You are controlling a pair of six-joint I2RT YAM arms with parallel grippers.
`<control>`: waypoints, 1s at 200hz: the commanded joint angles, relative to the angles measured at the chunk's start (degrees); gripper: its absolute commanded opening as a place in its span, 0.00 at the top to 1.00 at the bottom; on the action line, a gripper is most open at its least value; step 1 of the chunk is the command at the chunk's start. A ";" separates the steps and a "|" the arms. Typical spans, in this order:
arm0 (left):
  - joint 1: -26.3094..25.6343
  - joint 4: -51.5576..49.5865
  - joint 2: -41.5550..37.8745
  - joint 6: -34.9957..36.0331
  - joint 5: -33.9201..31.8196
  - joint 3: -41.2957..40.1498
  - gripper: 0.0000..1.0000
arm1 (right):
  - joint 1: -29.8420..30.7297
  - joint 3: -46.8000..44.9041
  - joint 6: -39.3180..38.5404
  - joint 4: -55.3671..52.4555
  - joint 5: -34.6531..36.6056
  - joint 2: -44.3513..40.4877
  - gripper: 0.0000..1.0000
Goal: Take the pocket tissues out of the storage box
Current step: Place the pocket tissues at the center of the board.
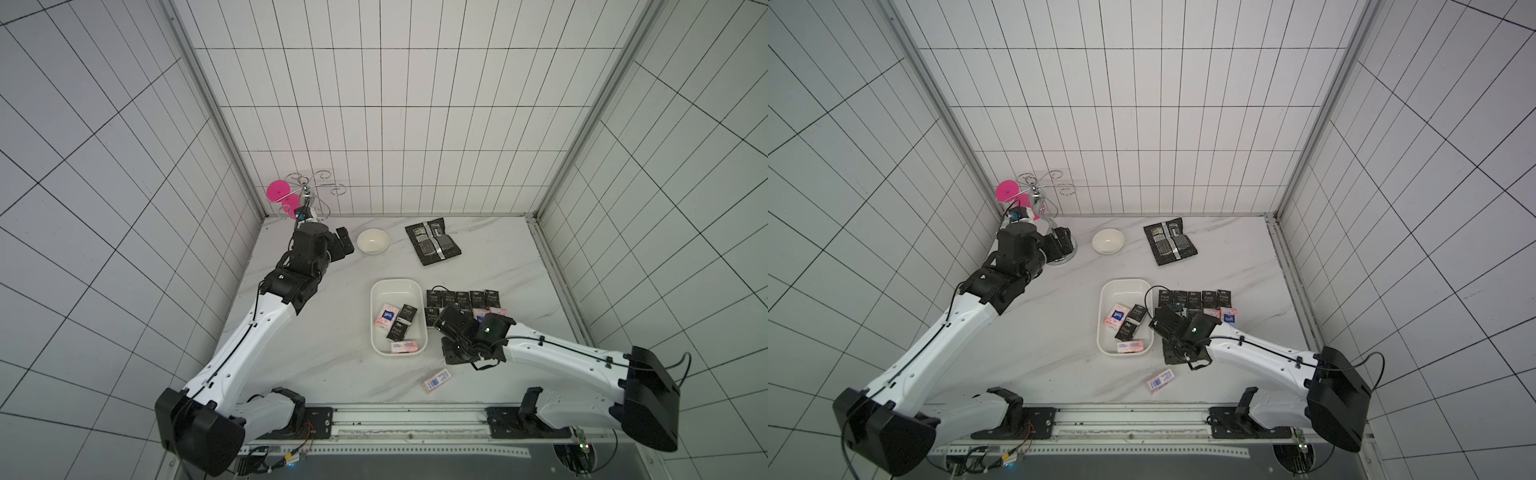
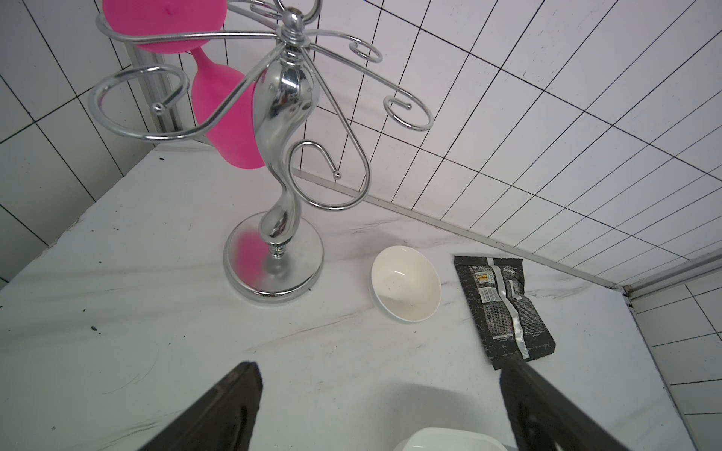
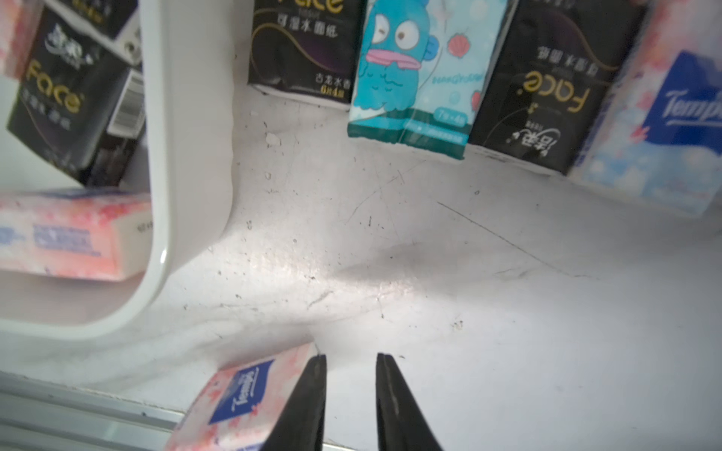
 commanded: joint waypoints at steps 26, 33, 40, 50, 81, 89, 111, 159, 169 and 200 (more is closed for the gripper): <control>-0.29 2.10 0.57 0.28 0.49 0.74 0.01 | 0.28 2.04 11.25 -4.73 -4.47 -10.45 0.48; -0.30 2.24 0.59 0.10 0.61 0.66 0.01 | 0.69 2.00 13.24 -4.28 -5.26 -10.62 0.46; -0.30 2.25 0.59 -0.05 0.83 0.74 0.01 | 1.22 1.84 14.94 -3.51 -6.34 -10.28 0.43; -0.30 2.33 0.59 -0.22 1.13 0.80 0.01 | 2.11 1.66 16.83 -2.60 -7.80 -9.27 0.40; -0.30 1.74 0.08 0.13 1.02 1.07 0.01 | 5.42 0.25 21.68 0.06 -10.24 -6.13 0.40; -0.30 1.65 -0.23 0.23 0.84 1.00 0.01 | 6.03 0.19 22.37 0.18 -10.61 -5.63 0.40; -0.12 1.46 -0.56 0.25 0.99 0.91 0.01 | 8.68 -0.18 25.75 0.93 -11.14 -4.68 0.38; -0.12 1.55 -0.60 -0.25 1.91 0.91 0.02 | 11.11 -1.67 29.21 0.97 -12.59 -3.24 0.36; -0.12 1.62 -0.69 -0.24 1.93 0.83 0.01 | 11.10 -2.17 29.62 1.42 -12.86 -3.24 0.36; -0.12 1.78 -0.79 -0.37 2.06 0.66 0.01 | 10.98 -3.62 29.74 4.07 -13.39 -1.66 0.33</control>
